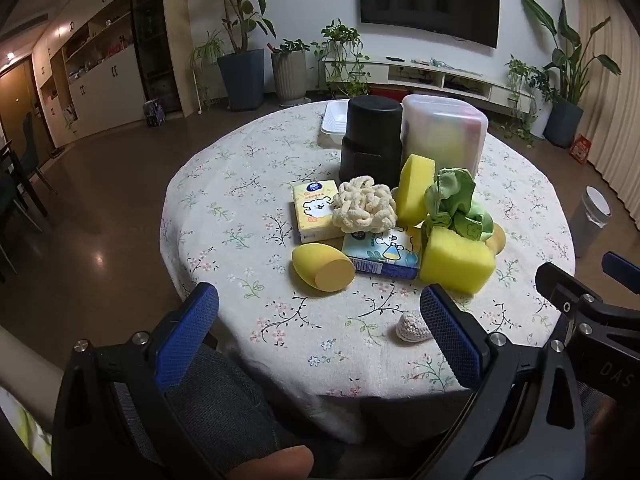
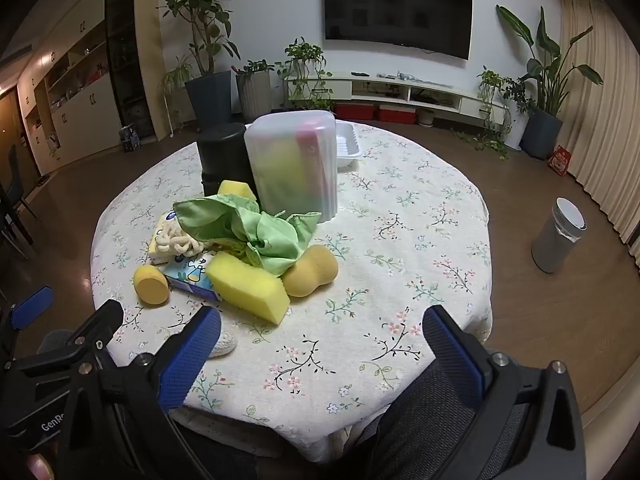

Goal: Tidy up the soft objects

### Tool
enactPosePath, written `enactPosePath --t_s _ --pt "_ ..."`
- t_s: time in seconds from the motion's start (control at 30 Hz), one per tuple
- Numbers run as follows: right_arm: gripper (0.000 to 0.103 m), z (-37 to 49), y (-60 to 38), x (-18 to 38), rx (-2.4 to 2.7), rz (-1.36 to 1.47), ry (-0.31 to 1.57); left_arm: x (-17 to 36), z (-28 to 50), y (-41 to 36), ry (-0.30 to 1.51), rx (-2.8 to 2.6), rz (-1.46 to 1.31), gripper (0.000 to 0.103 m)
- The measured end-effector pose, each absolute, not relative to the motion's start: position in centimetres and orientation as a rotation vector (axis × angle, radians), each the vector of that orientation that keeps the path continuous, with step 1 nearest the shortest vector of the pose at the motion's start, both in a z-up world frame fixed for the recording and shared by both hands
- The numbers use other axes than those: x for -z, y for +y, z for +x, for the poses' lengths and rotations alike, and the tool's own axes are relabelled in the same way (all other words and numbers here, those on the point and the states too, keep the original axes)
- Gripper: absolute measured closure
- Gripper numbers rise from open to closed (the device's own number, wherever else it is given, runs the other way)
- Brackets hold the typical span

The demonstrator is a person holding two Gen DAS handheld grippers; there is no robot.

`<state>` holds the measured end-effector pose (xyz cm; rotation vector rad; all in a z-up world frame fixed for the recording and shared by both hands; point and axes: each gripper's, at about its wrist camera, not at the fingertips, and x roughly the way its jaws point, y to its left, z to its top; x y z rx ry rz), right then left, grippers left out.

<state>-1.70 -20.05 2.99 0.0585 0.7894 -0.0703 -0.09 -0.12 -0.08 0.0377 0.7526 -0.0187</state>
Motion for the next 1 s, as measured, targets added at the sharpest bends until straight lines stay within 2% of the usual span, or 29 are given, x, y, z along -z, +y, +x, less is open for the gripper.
enactPosePath --t_s 1.0 --pt "0.000 -1.68 -20.09 -2.94 0.070 0.060 0.788 0.08 -0.02 -0.10 0.755 0.018 0.040 0.001"
